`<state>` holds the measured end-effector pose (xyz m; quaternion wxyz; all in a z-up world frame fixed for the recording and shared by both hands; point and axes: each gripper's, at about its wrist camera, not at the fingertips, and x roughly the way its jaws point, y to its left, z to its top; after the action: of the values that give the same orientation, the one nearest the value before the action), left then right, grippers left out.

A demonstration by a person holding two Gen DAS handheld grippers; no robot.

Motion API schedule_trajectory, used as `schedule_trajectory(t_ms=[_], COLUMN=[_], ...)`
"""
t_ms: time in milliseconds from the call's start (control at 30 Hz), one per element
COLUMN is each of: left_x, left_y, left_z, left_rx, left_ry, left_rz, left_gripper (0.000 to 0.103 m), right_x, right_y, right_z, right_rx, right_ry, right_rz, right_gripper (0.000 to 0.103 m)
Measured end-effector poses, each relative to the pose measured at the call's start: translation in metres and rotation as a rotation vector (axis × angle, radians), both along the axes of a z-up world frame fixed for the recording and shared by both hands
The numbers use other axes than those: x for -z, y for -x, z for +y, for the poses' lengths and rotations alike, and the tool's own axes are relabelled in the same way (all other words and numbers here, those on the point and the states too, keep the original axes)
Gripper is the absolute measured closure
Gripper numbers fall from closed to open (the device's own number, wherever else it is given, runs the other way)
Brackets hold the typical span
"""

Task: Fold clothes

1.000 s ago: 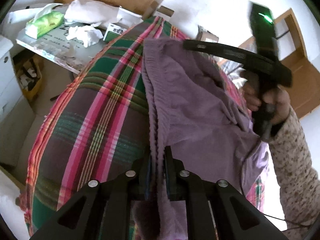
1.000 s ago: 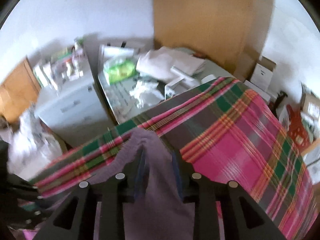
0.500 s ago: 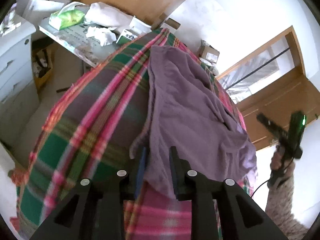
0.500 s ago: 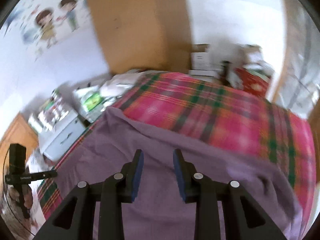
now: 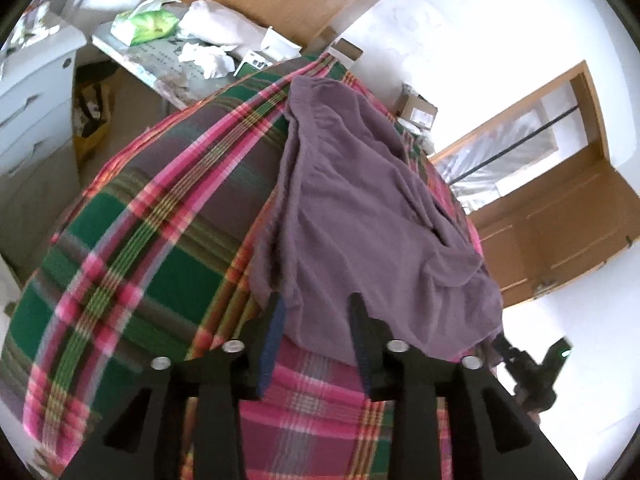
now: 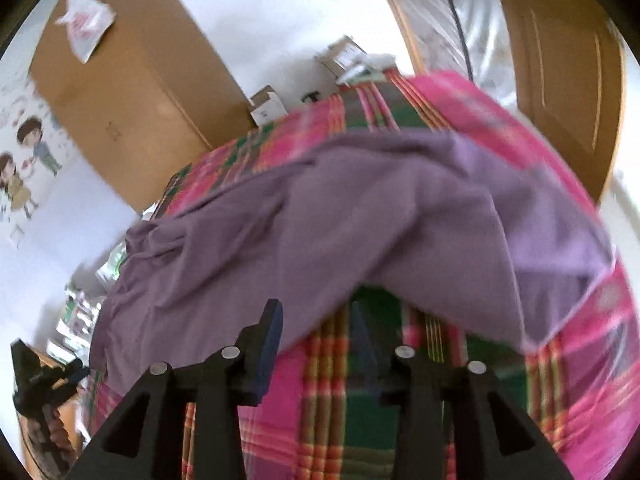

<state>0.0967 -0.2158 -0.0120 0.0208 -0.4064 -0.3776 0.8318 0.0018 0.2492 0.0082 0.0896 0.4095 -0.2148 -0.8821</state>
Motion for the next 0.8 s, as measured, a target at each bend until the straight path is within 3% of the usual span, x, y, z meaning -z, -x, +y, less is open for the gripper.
schedule_trajectory(t_ms=[133,300,467,600,733,800], left_x=[0.009,0.016,0.031,0.027,0.031,0.030], left_y=[-0.005,-0.003,0.007,0.010,0.008,0.009], left_z=[0.001,0.001,-0.007,-0.013,-0.023,-0.020], left_rx=[-0.017,-0.073,-0.173,-0.256,-0.317,-0.312], left_ry=[-0.043,-0.088,-0.169,-0.116,-0.163,-0.149], left_rz=[-0.033,-0.028,-0.072,-0.054,-0.031,-0.032], left_gripper=[0.062,0.057,0.055,0.055,0.055,0.055], right_x=[0.008,0.010,0.023,0.026,0.029,0.030], right_y=[0.008,0.028,0.035,0.039,0.042,0.042], right_z=[-0.001,-0.007,-0.008,-0.006,0.000,0.000], right_rx=[-0.012,-0.004,0.016,0.029,0.057,0.067], right_ry=[0.059,0.041,0.085,0.099,0.136,0.143], right_rz=[0.020,0.017,-0.032,-0.030,-0.026,-0.021], right_gripper=[0.060,0.059,0.059,0.059,0.059,0.059])
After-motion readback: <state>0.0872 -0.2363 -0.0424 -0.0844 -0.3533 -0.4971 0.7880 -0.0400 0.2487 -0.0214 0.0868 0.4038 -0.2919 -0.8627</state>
